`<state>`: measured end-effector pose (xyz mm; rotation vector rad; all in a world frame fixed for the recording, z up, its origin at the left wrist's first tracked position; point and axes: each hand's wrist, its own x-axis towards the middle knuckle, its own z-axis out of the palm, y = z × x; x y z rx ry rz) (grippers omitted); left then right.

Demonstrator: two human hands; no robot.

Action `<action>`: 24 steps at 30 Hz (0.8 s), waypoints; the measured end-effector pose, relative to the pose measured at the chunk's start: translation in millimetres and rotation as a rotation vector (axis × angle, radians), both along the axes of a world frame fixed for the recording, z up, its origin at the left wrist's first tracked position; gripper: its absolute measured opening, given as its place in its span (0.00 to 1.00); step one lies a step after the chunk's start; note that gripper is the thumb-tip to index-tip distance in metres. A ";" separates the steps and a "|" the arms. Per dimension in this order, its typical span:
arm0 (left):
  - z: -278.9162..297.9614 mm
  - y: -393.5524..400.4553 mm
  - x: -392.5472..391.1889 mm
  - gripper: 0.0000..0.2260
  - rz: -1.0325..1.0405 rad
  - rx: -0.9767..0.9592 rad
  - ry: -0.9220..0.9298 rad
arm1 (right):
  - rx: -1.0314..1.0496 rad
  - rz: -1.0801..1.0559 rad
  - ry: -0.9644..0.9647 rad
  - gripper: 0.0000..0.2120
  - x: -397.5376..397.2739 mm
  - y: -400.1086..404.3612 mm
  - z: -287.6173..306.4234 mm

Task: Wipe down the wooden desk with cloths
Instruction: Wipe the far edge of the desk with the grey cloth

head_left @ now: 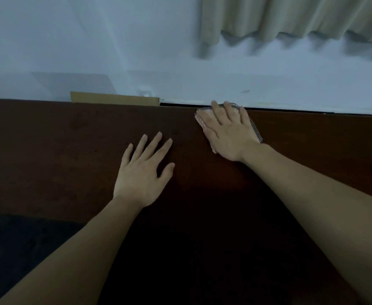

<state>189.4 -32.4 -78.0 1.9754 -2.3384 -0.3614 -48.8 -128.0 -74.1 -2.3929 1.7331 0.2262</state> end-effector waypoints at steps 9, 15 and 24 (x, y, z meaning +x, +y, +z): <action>-1.0 -2.4 1.3 0.31 -0.015 -0.003 -0.015 | 0.067 0.153 -0.040 0.27 -1.6 110.4 7.4; -1.9 -2.2 2.9 0.28 -0.021 0.024 -0.002 | 0.011 -0.101 -0.015 0.29 21.6 3.4 2.6; -0.9 -2.3 1.7 0.28 -0.034 0.015 0.012 | 0.047 -0.028 -0.033 0.30 38.2 87.9 9.8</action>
